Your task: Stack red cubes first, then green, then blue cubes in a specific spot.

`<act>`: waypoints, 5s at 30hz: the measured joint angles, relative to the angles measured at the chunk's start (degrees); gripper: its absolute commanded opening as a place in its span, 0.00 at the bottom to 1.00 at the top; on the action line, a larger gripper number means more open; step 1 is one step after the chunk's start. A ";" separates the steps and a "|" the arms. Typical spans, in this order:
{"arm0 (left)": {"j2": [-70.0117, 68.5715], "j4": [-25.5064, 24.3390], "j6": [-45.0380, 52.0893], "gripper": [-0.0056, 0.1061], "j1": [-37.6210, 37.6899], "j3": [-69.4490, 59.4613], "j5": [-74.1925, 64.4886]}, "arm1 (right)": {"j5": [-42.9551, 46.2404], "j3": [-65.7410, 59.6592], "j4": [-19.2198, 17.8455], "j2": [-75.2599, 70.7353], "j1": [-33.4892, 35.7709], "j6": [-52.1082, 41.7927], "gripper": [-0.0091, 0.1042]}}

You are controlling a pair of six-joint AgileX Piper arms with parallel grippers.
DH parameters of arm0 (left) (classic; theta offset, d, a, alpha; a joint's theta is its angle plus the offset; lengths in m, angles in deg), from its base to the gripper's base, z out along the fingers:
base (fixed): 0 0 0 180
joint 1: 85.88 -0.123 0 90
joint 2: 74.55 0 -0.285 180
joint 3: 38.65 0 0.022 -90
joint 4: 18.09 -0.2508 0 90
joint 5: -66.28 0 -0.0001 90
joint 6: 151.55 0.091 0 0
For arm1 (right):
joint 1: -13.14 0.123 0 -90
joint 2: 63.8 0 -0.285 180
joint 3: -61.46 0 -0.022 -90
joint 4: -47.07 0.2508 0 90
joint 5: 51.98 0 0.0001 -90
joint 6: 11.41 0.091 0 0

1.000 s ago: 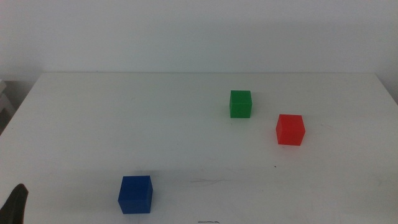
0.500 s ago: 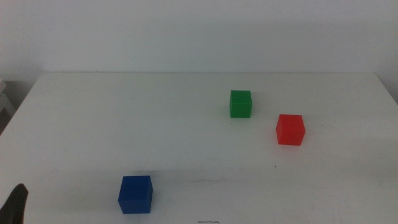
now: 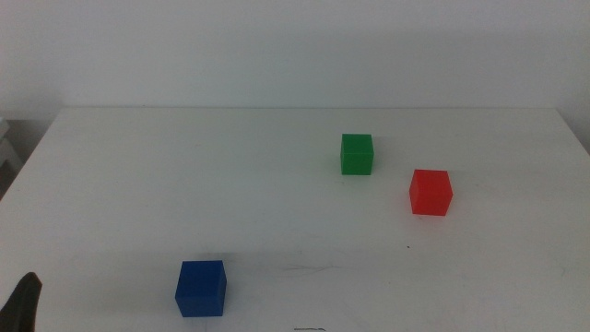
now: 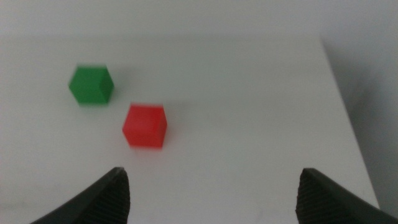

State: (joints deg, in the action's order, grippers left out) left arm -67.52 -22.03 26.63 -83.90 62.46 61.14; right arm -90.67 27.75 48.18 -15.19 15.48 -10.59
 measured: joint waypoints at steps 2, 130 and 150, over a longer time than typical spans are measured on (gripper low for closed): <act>0.00 0.00 0.00 0.89 0.00 0.00 0.00 | -3.67 3.85 0.06 3.76 0.00 0.00 0.91; 0.00 0.00 0.00 0.89 0.00 0.00 0.00 | -26.49 61.87 -3.94 86.55 39.22 37.91 0.08; 0.00 0.00 0.00 0.89 0.00 0.00 0.00 | -27.19 61.92 -4.50 86.54 39.28 38.36 0.76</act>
State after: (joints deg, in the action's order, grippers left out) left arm -67.52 -22.03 26.63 -83.90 62.46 61.14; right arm -117.86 89.67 43.68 71.36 54.76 27.77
